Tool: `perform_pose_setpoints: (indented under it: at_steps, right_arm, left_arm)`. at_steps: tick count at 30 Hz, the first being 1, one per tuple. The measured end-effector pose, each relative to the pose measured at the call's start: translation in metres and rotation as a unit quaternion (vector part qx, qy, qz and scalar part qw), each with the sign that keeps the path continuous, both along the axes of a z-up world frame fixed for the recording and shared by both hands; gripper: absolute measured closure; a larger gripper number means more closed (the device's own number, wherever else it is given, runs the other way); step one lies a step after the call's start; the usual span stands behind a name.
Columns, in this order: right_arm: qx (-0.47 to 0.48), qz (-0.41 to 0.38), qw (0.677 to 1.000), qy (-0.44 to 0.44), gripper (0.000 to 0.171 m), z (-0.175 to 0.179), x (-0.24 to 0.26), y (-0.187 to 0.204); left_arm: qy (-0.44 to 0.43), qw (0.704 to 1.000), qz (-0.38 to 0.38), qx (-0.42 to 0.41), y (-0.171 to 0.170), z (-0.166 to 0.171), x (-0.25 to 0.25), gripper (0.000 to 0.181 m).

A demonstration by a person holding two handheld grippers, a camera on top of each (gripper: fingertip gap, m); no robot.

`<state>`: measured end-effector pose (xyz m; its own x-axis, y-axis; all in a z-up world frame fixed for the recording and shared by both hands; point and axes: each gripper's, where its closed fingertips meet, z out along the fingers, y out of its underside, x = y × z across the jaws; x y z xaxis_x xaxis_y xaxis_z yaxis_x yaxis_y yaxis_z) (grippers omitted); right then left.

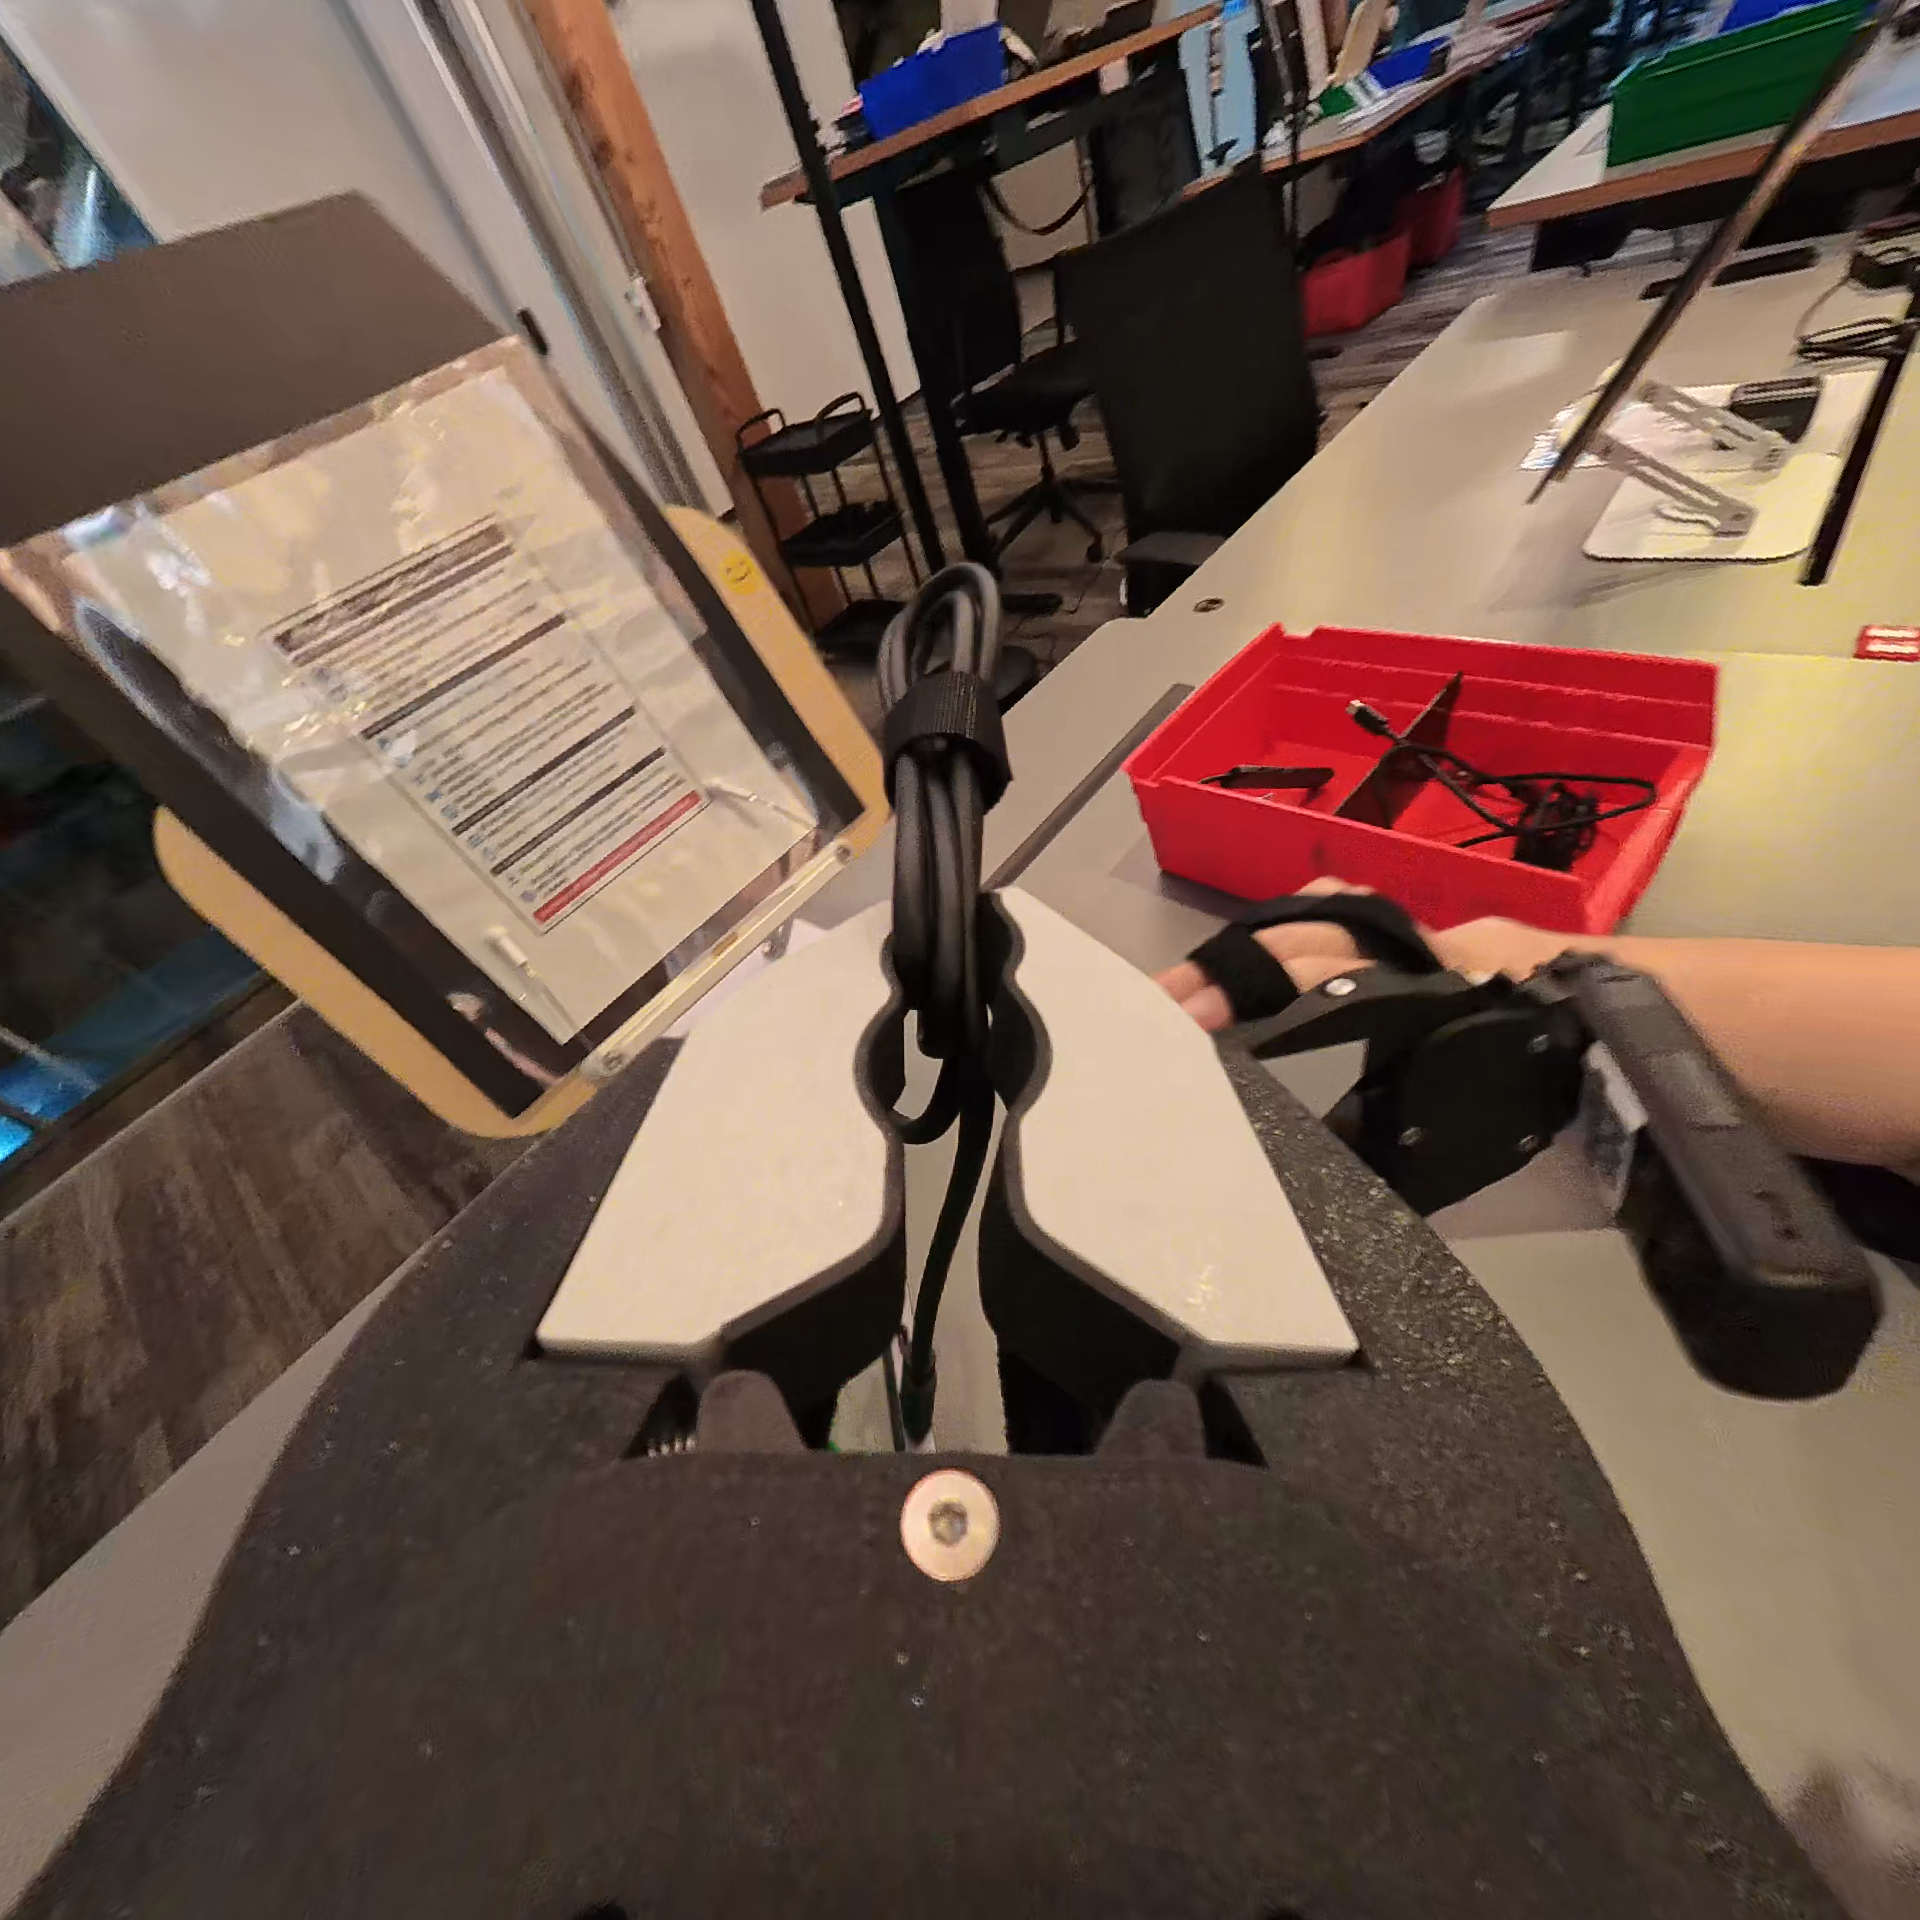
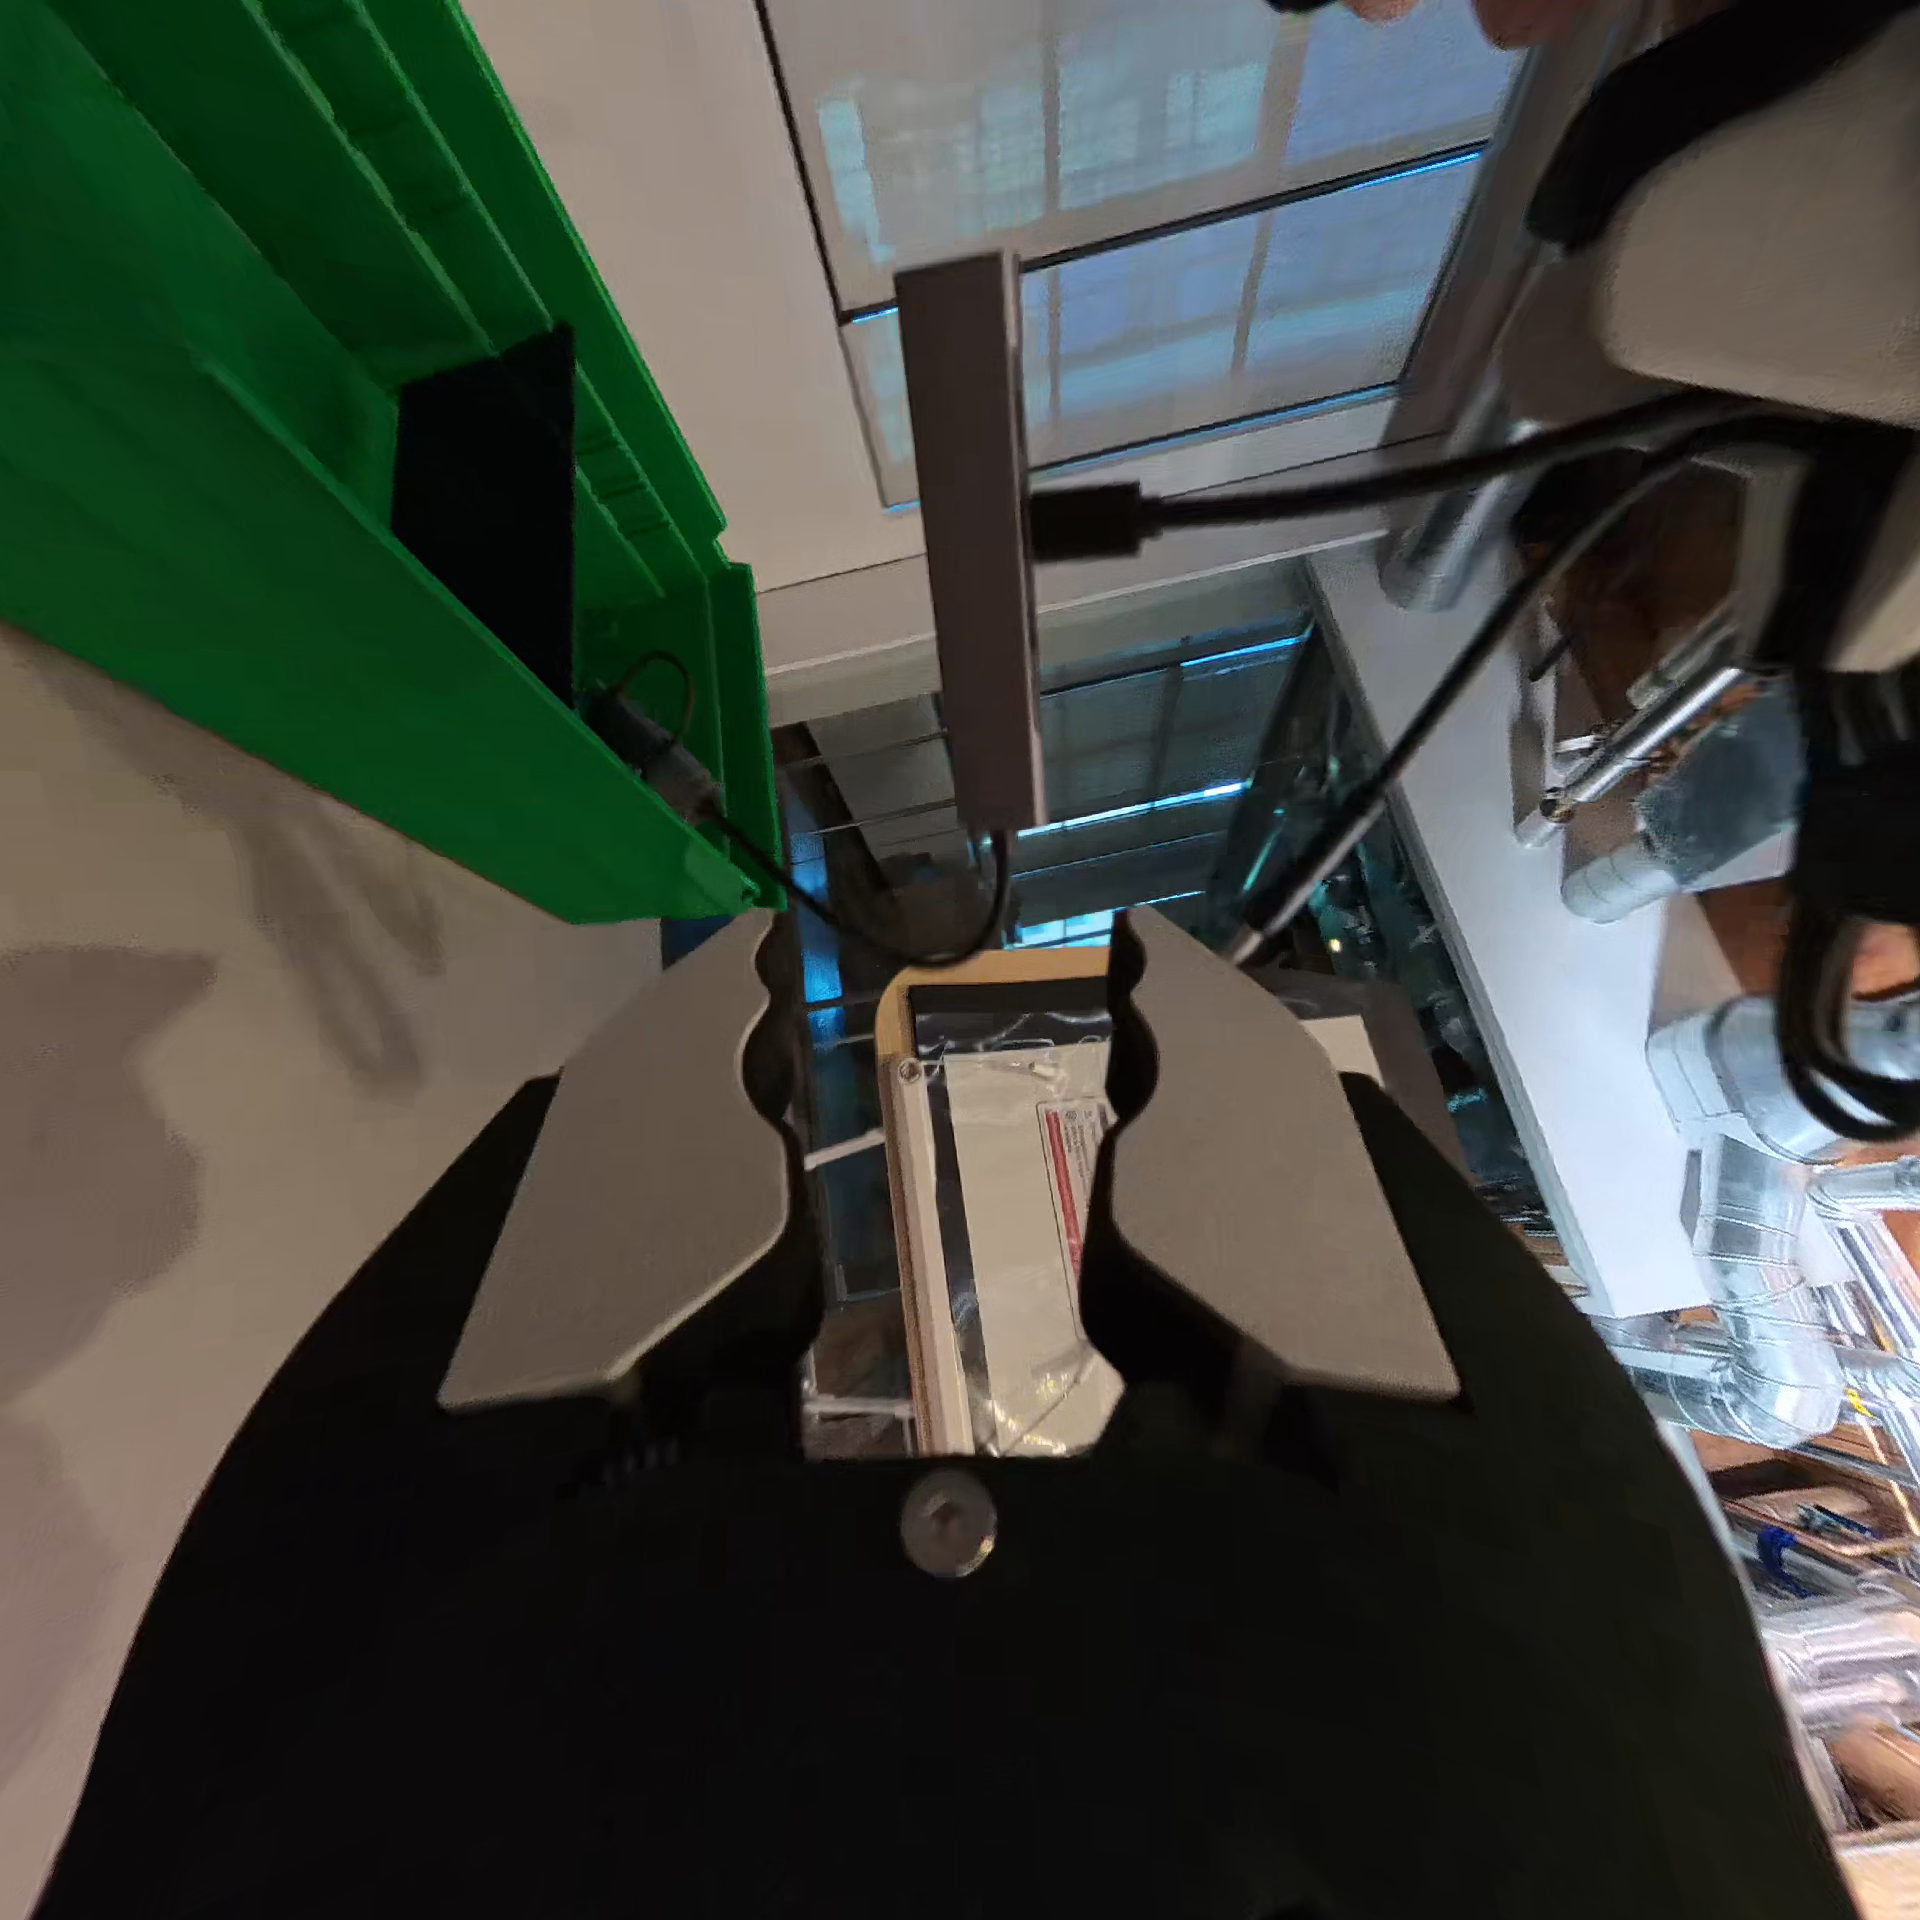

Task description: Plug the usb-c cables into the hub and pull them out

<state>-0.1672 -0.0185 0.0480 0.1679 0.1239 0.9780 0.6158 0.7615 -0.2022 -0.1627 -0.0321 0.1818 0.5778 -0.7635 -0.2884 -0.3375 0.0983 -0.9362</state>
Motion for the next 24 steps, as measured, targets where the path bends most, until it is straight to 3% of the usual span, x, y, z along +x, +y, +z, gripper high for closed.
perform_pose_setpoints:
  at_steps: [5, 8, 12, 14, 16, 19, 24]
  right_arm:
    - [0.058, -0.022, 0.996, 0.066, 0.109, 0.015, -0.012, -0.008]
    - [0.072, -0.084, 0.994, 0.018, 0.146, 0.003, -0.010, 0.002]
    - [0.056, -0.097, 0.994, 0.000, 0.150, 0.002, -0.005, 0.005]
    - [0.067, -0.113, 0.991, -0.011, 0.151, 0.007, 0.003, 0.009]
    - [0.070, -0.126, 0.990, -0.002, 0.151, 0.017, 0.014, 0.013]
    - [0.062, -0.158, 0.986, 0.003, 0.151, 0.030, 0.038, 0.026]
    - [0.063, -0.211, 0.975, 0.020, 0.150, 0.051, 0.076, 0.043]
  left_arm:
    - [-0.005, 0.998, -0.056, -0.001, -0.030, -0.001, 0.029, 0.171]
    - [0.006, 0.997, -0.077, -0.009, -0.037, -0.007, 0.040, 0.171]
    - [0.015, 0.997, -0.070, -0.020, -0.027, -0.014, 0.038, 0.169]
    - [-0.026, 0.997, -0.068, -0.027, -0.021, -0.007, 0.033, 0.152]
    - [-0.071, 0.995, -0.050, -0.038, -0.012, 0.001, 0.021, 0.116]
    - [-0.116, 0.991, -0.054, -0.050, -0.007, 0.011, 0.003, 0.115]
    - [-0.106, 0.972, -0.183, -0.100, -0.027, -0.003, 0.015, 0.108]
